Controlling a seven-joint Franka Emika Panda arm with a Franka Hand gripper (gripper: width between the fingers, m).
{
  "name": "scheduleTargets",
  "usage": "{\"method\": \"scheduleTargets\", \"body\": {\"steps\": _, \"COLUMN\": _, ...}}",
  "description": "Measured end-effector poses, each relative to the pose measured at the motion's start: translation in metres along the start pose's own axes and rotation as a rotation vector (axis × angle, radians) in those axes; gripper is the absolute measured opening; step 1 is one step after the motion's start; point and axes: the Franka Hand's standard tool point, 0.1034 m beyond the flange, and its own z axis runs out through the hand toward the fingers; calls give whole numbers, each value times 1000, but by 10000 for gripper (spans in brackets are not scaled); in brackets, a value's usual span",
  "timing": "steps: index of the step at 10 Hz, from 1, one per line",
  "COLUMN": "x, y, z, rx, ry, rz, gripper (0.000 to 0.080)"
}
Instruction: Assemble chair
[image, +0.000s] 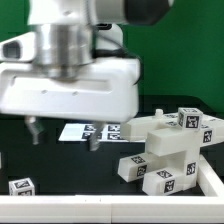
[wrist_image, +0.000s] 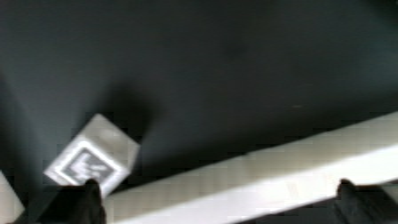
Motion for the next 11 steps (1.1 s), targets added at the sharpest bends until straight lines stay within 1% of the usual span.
{"method": "scheduleTargets", "body": {"steps": 1, "x": 7, "y": 2, "z": 1, "rx": -3, "ry": 22, "rz": 8, "gripper": 649}}
{"method": "scheduleTargets", "body": {"steps": 2, "x": 5, "y": 0, "z": 1, "rx": -3, "ry": 20, "rz": 6, "gripper": 649}}
{"method": "scheduleTargets", "body": {"steps": 4, "x": 5, "y": 2, "z": 2, "rx": -5, "ry": 15, "rz": -21, "gripper": 649}}
{"method": "scheduleTargets", "body": {"steps": 5, "x": 4, "y": 6, "z": 5, "rx": -6, "ry": 5, "rz": -104, "gripper": 649}}
{"method": "scheduleTargets", "body": {"steps": 6, "x": 8, "y": 15, "z": 7, "rx": -7, "ry": -4, "rz": -176, "gripper": 649}}
{"method": "scheduleTargets", "body": {"steps": 7, "x": 11, "y": 27, "z": 13, "rx": -5, "ry": -26, "rz": -261, "gripper": 649}}
{"method": "scheduleTargets", "body": {"steps": 8, "x": 11, "y": 33, "z": 17, "rx": -3, "ry": -32, "rz": -312, "gripper": 649}}
{"method": "scheduleTargets", "body": {"steps": 11, "x": 10, "y": 33, "z": 17, "rx": -3, "ry": -33, "rz": -293, "gripper": 649}}
